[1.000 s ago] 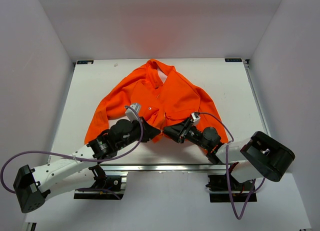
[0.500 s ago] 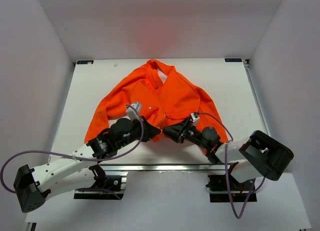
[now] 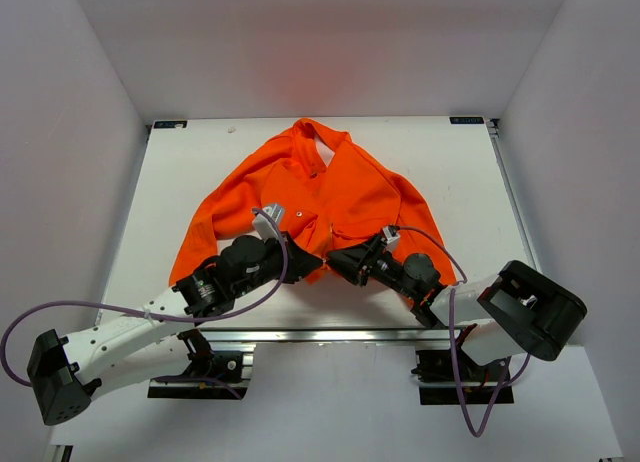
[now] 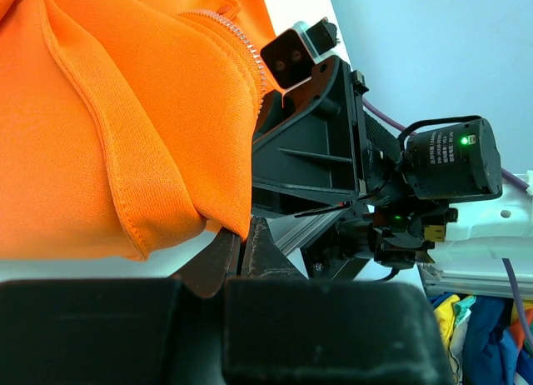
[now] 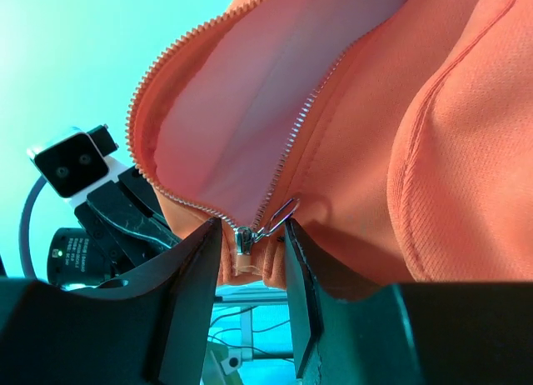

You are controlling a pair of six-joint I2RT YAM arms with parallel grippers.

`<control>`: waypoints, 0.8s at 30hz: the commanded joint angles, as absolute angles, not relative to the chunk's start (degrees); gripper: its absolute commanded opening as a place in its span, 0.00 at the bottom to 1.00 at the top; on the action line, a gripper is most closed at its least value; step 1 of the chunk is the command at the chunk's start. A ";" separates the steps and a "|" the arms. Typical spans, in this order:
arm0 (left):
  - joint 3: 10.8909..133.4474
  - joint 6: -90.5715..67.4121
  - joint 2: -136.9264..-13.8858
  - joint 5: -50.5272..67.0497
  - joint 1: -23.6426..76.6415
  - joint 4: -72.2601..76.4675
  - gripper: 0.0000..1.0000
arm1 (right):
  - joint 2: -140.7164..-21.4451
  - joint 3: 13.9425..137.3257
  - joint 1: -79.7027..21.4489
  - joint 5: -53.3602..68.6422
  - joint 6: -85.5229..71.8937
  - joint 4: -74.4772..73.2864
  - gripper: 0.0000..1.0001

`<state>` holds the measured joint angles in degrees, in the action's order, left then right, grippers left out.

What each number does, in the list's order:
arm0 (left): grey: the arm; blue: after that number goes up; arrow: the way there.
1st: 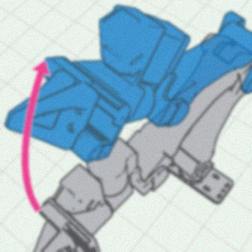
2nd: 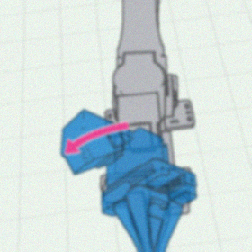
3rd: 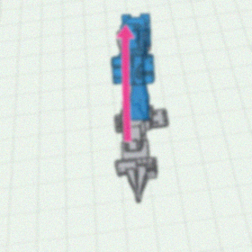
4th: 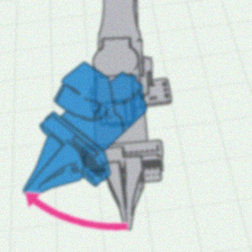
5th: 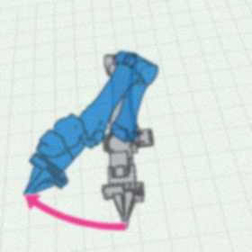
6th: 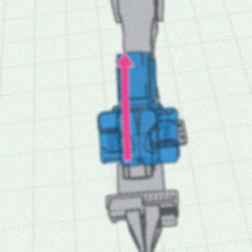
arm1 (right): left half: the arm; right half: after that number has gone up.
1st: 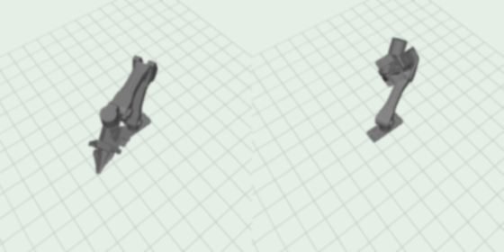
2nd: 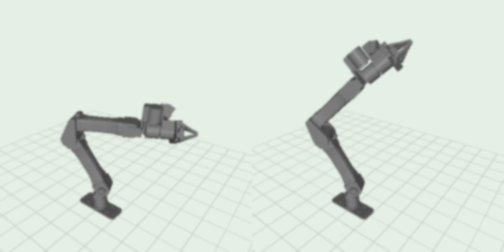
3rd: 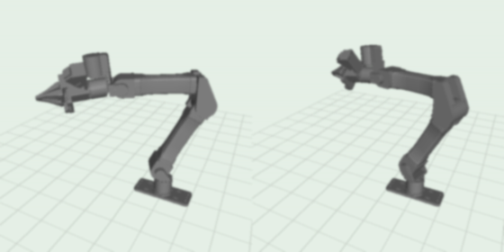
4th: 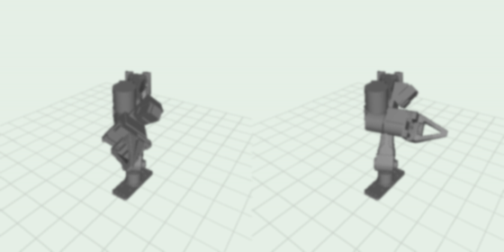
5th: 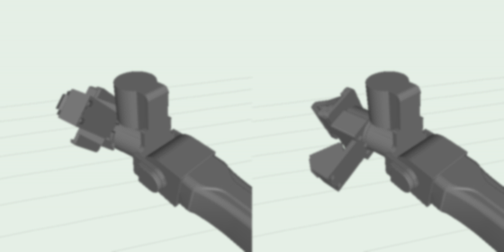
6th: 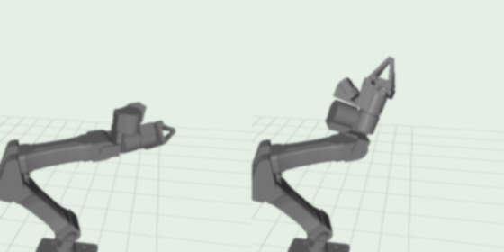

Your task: Zip up the jacket

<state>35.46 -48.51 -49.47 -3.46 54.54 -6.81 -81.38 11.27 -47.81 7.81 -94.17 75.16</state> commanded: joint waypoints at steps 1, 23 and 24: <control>38.41 -48.25 -48.52 -1.32 54.67 -4.22 0.00 | -81.74 11.51 -48.25 6.33 -96.06 88.24 0.42; 37.53 -48.69 -48.08 0.00 54.67 -2.73 0.00 | -82.62 12.48 -48.25 6.33 -98.53 83.59 0.36; 37.53 -48.69 -48.16 0.00 54.67 -2.64 0.00 | -82.53 12.57 -48.25 6.33 -98.61 83.41 0.35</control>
<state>35.53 -48.53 -49.41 -2.24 54.54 -5.91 -81.93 11.27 -47.81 7.22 -97.84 75.16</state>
